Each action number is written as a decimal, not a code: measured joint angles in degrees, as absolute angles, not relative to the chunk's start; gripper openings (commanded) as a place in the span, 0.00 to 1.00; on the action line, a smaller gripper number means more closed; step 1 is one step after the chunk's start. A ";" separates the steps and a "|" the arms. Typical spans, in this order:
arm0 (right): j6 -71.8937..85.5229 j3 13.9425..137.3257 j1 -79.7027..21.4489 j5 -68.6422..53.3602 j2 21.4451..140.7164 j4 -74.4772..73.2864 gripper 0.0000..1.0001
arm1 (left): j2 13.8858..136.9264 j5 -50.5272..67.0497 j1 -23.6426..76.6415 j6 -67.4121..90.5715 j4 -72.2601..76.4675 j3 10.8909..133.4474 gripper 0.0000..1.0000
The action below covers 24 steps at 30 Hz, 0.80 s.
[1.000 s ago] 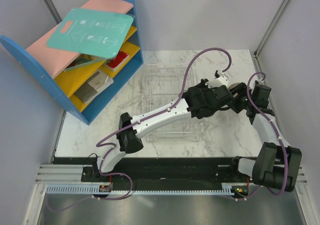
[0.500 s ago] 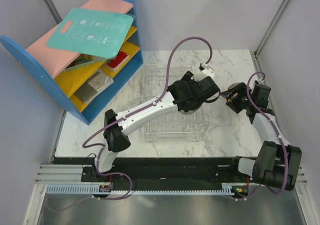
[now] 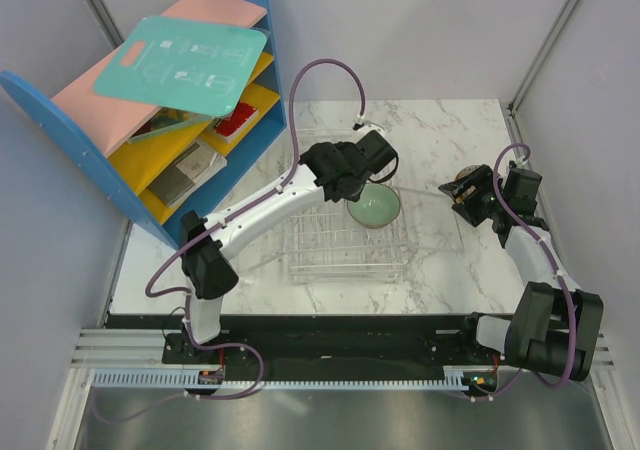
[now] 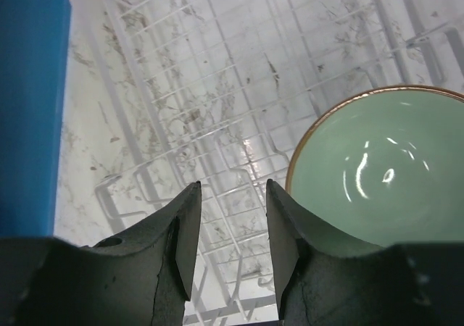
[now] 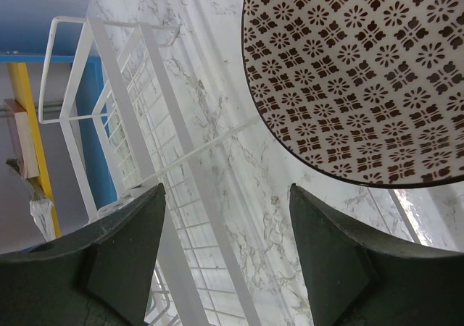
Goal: Unload the bowls from the dish rack
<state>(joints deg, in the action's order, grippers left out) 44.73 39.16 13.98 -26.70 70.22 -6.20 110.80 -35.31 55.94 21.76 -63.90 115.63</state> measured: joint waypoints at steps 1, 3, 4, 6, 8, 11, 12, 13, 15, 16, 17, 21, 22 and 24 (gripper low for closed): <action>44.73 39.16 13.98 -26.70 70.24 -6.20 0.77 | 110.54 -34.00 55.90 21.91 -63.48 115.09 0.47; 44.69 39.16 13.98 -26.70 70.26 -6.20 0.77 | 109.58 -30.28 54.98 22.39 -62.33 113.65 0.48; 44.66 39.16 13.98 -26.70 70.28 -6.17 0.77 | 108.90 -28.51 54.52 22.61 -61.73 112.73 0.48; 44.56 39.16 13.98 -26.70 70.35 -6.17 0.77 | 107.66 -25.36 53.54 23.00 -60.95 111.33 0.49; 44.49 39.16 13.98 -26.68 70.41 -6.17 0.77 | 106.85 -23.05 52.66 23.29 -60.27 110.56 0.49; 44.36 39.16 13.98 -26.68 70.59 -6.15 0.77 | 106.50 -20.78 52.07 23.51 -59.35 110.00 0.49; 44.31 39.16 13.98 -26.68 70.67 -6.15 0.77 | 106.45 -20.08 52.03 23.59 -59.09 109.73 0.49; 44.29 39.16 13.98 -26.68 70.76 -6.15 0.77 | 106.45 -19.18 52.07 23.64 -58.83 109.47 0.49; 44.29 39.16 13.98 -26.68 70.96 -6.17 0.77 | 106.45 -17.78 52.14 23.75 -58.35 109.03 0.49; 44.29 39.16 13.98 -26.68 71.00 -6.17 0.77 | 106.45 -17.30 52.16 23.77 -58.24 108.97 0.49; 44.27 39.16 13.98 -26.68 71.02 -6.17 0.77 | 106.45 -16.62 52.18 23.77 -58.11 108.92 0.49; 44.29 39.16 13.98 -26.68 71.05 -6.15 0.77 | 106.45 -15.20 52.21 23.77 -57.71 108.71 0.48; 44.29 39.16 13.98 -26.68 71.05 -6.15 0.77 | 106.45 -14.87 52.21 23.77 -57.54 108.49 0.48; 44.29 39.16 13.98 -26.65 71.07 -6.15 0.77 | 106.45 -14.61 52.18 23.83 -56.93 107.55 0.47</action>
<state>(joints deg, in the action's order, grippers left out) 44.29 39.16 13.98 -26.65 71.07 -6.15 106.45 -14.61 52.18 23.83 -56.93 107.55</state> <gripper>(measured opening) 0.765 0.484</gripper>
